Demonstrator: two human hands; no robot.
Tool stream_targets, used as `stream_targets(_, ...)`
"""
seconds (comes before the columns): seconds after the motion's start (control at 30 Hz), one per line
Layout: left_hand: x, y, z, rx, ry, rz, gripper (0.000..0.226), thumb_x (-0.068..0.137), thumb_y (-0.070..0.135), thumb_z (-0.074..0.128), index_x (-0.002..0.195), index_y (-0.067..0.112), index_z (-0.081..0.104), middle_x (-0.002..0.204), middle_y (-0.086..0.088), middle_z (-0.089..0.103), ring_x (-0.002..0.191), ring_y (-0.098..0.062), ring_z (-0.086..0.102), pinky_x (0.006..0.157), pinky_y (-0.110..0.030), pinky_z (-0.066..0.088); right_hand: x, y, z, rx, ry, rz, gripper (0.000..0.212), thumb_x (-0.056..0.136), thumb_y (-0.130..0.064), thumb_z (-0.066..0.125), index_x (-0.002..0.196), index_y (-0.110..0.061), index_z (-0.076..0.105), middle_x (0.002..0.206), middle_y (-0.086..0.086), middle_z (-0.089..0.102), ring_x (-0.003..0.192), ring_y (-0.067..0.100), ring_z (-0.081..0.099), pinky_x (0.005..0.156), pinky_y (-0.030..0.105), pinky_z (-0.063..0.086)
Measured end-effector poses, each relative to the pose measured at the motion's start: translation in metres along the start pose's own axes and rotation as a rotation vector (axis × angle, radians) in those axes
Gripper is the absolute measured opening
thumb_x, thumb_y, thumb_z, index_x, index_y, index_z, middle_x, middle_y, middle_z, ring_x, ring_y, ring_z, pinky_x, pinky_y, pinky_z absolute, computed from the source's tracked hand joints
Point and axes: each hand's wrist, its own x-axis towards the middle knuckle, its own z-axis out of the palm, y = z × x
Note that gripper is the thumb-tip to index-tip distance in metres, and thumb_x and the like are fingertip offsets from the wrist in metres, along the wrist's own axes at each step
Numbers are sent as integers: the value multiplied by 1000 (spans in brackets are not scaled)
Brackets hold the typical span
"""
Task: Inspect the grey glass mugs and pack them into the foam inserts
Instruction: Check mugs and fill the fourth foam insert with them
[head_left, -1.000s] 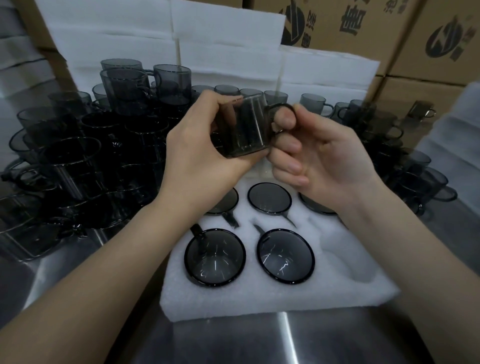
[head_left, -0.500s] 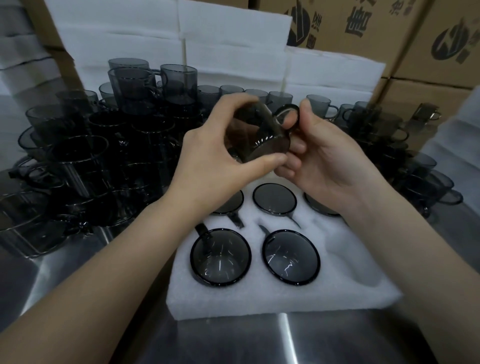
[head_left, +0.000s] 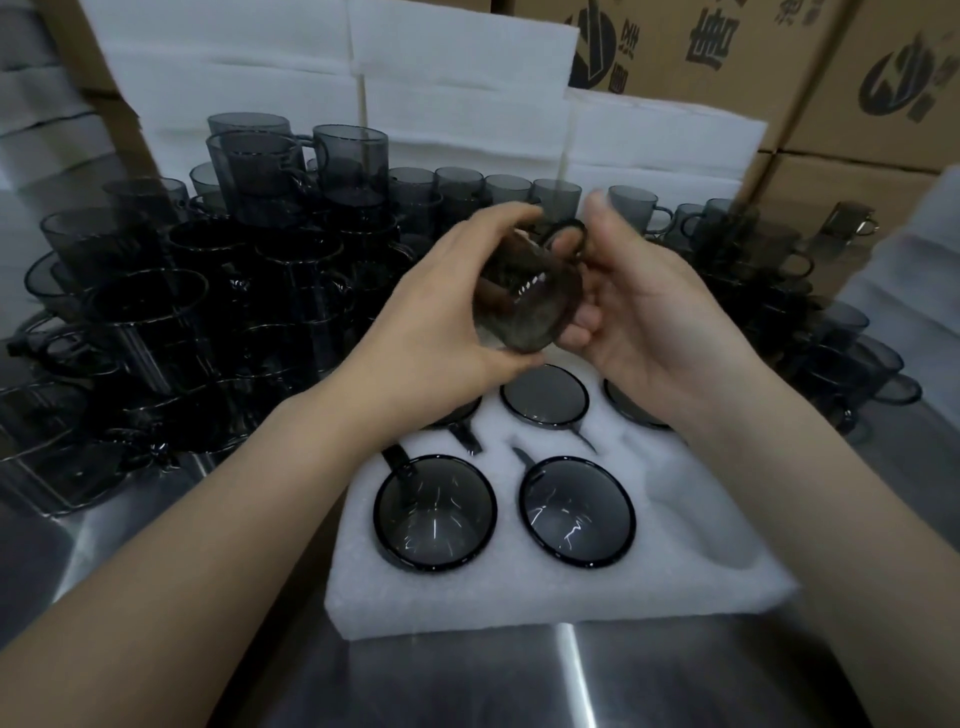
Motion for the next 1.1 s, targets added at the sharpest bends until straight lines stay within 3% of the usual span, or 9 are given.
stream_targets(0.17, -2, 2, 0, -97, 148, -155, 71, 55, 34, 92, 117, 26, 57, 101, 17, 65, 95, 7, 60, 86, -12, 47, -4, 1, 1, -221, -47, -166, 48, 74, -21, 72, 114, -24, 46, 87, 11, 58, 63, 18, 58, 52, 28, 49)
stream_targets(0.23, -2, 3, -1, -75, 144, -182, 69, 54, 38, 91, 115, 28, 60, 96, 16, 67, 90, 8, 61, 79, -7, 45, -6, 3, 2, -414, -57, -268, 57, 71, -17, 76, 120, -29, 50, 102, 17, 58, 79, 20, 67, 66, 29, 54)
stream_targets(0.3, -2, 5, -1, -55, 130, -179, 67, 56, 38, 91, 115, 27, 61, 93, 16, 68, 87, 8, 61, 76, -6, 44, -7, 5, 4, -491, -60, -355, 48, 70, -16, 79, 114, -22, 60, 104, 14, 61, 88, 20, 68, 75, 29, 55)
stream_targets(0.47, -3, 12, 1, -4, 64, -115, 73, 57, 43, 88, 121, 22, 60, 95, 20, 64, 95, 7, 60, 82, -4, 43, -6, 6, 5, -356, 111, -334, 8, 84, -24, 70, 87, -18, 73, 78, -1, 68, 70, 15, 63, 50, 26, 48)
stream_targets(0.53, -3, 13, 0, -18, 65, -115, 71, 57, 43, 88, 120, 22, 60, 96, 21, 65, 95, 8, 61, 82, -4, 43, -6, 6, 5, -331, 112, -282, 13, 86, -31, 66, 85, -22, 75, 78, 2, 67, 66, 25, 58, 42, 24, 42)
stream_targets(0.67, -4, 11, -1, -81, 92, -153, 65, 58, 41, 89, 115, 23, 62, 96, 14, 69, 91, 6, 63, 82, -9, 47, -3, 6, 3, -191, 9, -185, 18, 91, -30, 59, 92, -22, 75, 92, 13, 64, 82, 36, 45, 49, 30, 37)
stream_targets(0.77, -4, 9, -2, -121, 124, -190, 62, 60, 42, 89, 112, 23, 62, 96, 8, 71, 91, 0, 65, 84, -20, 52, -1, 3, -1, -113, -150, -113, 27, 86, -24, 59, 109, -19, 70, 105, 20, 54, 84, 34, 37, 55, 30, 40)
stream_targets(0.87, -4, 7, -3, -154, 144, -228, 61, 55, 52, 85, 105, 25, 63, 91, 8, 71, 88, -2, 66, 80, -22, 53, -1, 2, -7, -94, -288, -81, 38, 85, -11, 61, 123, -16, 60, 108, 13, 59, 76, 23, 48, 54, 21, 45)
stream_targets(1.1, -5, 8, -2, -114, 109, -216, 59, 60, 43, 89, 108, 21, 63, 89, 8, 70, 83, 2, 65, 76, -15, 50, 0, 4, -5, -219, -167, -168, 31, 76, -18, 71, 107, -19, 68, 94, 7, 66, 59, 19, 56, 44, 21, 44)
